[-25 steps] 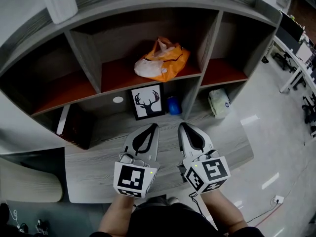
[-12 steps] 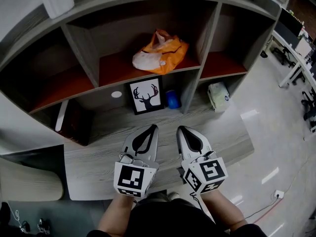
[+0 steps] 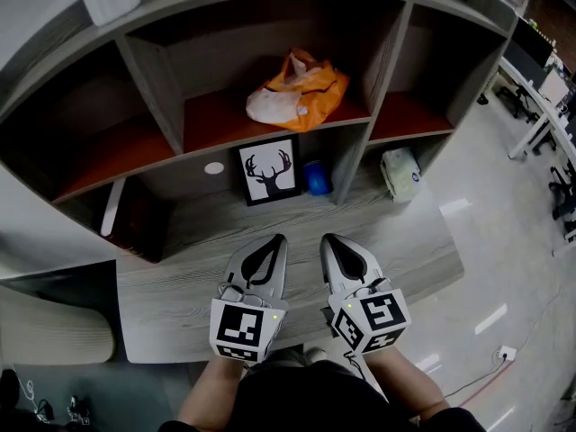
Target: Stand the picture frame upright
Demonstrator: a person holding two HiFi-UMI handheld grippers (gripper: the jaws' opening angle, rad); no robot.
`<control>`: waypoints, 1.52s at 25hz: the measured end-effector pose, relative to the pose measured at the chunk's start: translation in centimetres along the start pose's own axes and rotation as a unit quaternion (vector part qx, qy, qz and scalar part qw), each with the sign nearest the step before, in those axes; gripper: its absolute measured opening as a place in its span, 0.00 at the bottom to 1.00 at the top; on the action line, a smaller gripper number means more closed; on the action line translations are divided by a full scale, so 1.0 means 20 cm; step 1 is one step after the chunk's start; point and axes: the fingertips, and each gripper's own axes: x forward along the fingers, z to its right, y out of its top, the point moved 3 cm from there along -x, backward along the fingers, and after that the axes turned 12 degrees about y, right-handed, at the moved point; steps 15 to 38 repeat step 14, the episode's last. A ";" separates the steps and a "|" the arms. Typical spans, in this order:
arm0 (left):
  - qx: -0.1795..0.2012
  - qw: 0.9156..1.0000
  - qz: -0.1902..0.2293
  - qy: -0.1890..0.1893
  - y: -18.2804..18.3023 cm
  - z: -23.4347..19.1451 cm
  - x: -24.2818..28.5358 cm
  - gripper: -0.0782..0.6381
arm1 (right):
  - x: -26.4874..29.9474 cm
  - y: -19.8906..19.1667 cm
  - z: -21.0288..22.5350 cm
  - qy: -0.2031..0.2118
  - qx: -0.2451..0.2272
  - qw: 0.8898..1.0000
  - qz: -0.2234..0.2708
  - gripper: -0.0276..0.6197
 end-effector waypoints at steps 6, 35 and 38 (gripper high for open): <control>-0.009 1.000 -0.010 0.008 -0.03 -0.02 0.01 0.11 | 0.02 -0.01 0.00 -0.002 0.005 1.000 0.001 0.04; -0.004 1.000 -0.014 0.014 -0.04 -0.02 0.01 0.11 | 0.01 0.01 -0.01 -0.001 0.001 1.000 0.006 0.04; -0.004 1.000 -0.014 0.014 -0.04 -0.02 0.01 0.11 | 0.01 0.01 -0.01 -0.001 0.001 1.000 0.006 0.04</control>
